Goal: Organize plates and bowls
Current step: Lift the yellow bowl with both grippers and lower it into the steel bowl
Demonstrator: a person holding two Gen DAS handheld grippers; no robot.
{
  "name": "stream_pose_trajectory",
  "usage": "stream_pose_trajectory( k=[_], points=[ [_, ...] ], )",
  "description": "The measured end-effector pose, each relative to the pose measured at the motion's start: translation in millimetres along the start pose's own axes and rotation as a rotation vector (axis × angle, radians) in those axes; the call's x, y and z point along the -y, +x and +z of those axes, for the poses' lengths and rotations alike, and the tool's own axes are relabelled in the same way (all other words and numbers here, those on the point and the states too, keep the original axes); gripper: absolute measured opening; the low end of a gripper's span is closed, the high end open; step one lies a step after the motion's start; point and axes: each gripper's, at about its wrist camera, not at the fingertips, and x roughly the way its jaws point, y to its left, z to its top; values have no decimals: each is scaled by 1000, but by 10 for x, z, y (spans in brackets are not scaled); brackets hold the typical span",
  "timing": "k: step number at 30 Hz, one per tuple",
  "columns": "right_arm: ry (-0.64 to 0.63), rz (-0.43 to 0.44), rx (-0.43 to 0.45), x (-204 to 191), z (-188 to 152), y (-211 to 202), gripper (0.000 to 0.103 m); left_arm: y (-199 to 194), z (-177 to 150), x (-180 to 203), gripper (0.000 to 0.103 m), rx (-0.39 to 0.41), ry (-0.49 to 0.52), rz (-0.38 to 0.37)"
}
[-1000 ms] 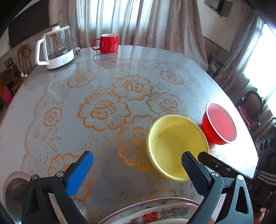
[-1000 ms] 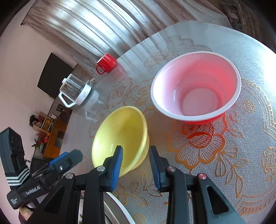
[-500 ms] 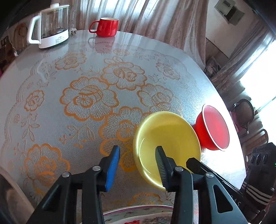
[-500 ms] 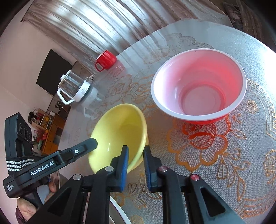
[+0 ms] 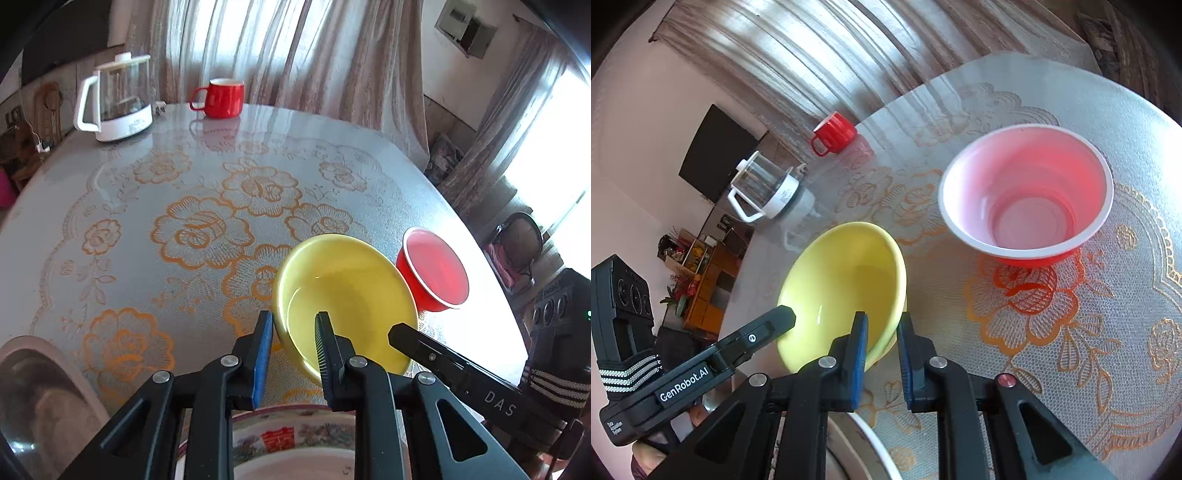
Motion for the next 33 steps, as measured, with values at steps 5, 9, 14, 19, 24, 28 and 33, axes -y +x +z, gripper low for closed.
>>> stream_pose_trajectory(
  k=[5,9,14,19,24,28,33],
  points=[
    [-38,23,-1,-189,-49,-45,15,-256,-99,-99,23,51,-3,20],
    [-64,48,-9,-367,-109,-50,15,-487,-216,-273,23,81,-29,16],
    [-126,83,-32,-706,-227,-6,15,-831,-402,-537,23,138,-56,46],
    [-193,132,-61,-1093,-384,83,15,-1114,-632,-899,23,164,-117,56],
    [-263,162,-106,-1480,-607,214,15,-1337,-859,-1271,23,183,-188,75],
    [-300,184,-148,-1727,-787,350,15,-1410,-1024,-1529,23,181,-242,102],
    [-337,175,-207,-1923,-980,567,15,-1406,-1174,-1739,23,173,-299,123]
  ],
)
